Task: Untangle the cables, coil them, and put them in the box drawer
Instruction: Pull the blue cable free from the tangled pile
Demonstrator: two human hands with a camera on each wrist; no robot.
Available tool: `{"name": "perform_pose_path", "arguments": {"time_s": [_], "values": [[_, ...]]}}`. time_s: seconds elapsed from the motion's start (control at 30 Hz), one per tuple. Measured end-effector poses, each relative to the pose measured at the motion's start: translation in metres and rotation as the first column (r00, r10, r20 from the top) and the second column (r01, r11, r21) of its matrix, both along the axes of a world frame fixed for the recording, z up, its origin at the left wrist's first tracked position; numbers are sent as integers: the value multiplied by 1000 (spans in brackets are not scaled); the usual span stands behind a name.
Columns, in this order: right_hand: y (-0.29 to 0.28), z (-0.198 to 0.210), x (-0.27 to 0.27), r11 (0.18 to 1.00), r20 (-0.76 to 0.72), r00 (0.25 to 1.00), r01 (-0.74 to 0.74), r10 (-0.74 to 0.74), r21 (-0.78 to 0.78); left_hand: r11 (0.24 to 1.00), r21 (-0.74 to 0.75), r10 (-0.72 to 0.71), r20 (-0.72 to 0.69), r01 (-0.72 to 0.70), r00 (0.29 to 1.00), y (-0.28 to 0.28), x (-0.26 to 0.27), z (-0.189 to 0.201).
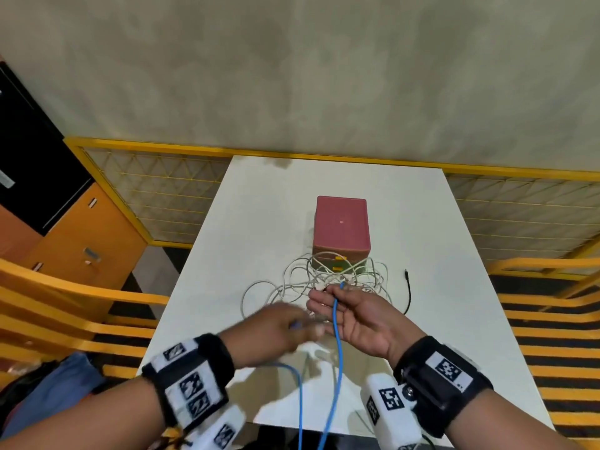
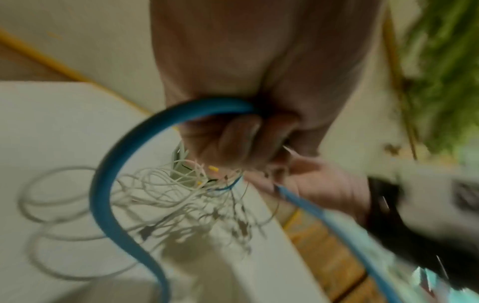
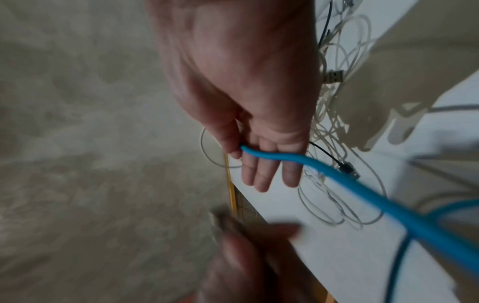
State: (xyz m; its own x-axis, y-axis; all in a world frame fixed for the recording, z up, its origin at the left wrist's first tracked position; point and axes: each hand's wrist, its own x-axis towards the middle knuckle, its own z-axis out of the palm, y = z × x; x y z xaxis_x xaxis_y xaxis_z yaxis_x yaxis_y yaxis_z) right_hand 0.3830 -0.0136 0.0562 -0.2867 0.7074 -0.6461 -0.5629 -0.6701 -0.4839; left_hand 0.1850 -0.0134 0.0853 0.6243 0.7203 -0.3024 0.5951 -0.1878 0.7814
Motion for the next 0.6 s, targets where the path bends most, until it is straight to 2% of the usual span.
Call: {"name": "perform_pose_path", "arguments": {"time_s": [0.03, 0.07, 0.23, 0.27, 0.3, 0.4, 0.47, 0.6], "values": [[-2, 3, -2, 1000, -8, 1000, -7, 7, 16, 990, -12, 143, 104, -143, 984, 9, 9, 1], [-3, 5, -5, 999, -15, 1000, -7, 8, 39, 975, -48, 223, 172, -218, 960, 16, 19, 2], [1, 15, -4, 996, -59, 998, 7, -2, 89, 956, -156, 282, 272, -247, 920, 16, 50, -2], [4, 17, -1, 997, -53, 999, 11, -7, 81, 963, -154, 260, 292, -223, 921, 13, 49, -4], [7, 19, 3, 997, -50, 999, 26, -22, 77, 979, -142, 181, 285, -145, 941, 9, 47, -1], [20, 29, 20, 992, -34, 995, 95, -92, 87, 979, -145, -129, 127, 147, 984, -11, 30, -5], [26, 36, 27, 994, -9, 997, 83, -82, 78, 971, -191, -134, 59, 143, 989, -18, 13, -11], [14, 36, 24, 997, 49, 998, -41, 38, 61, 967, -232, -109, 12, 109, 994, -15, -9, -8]]}}
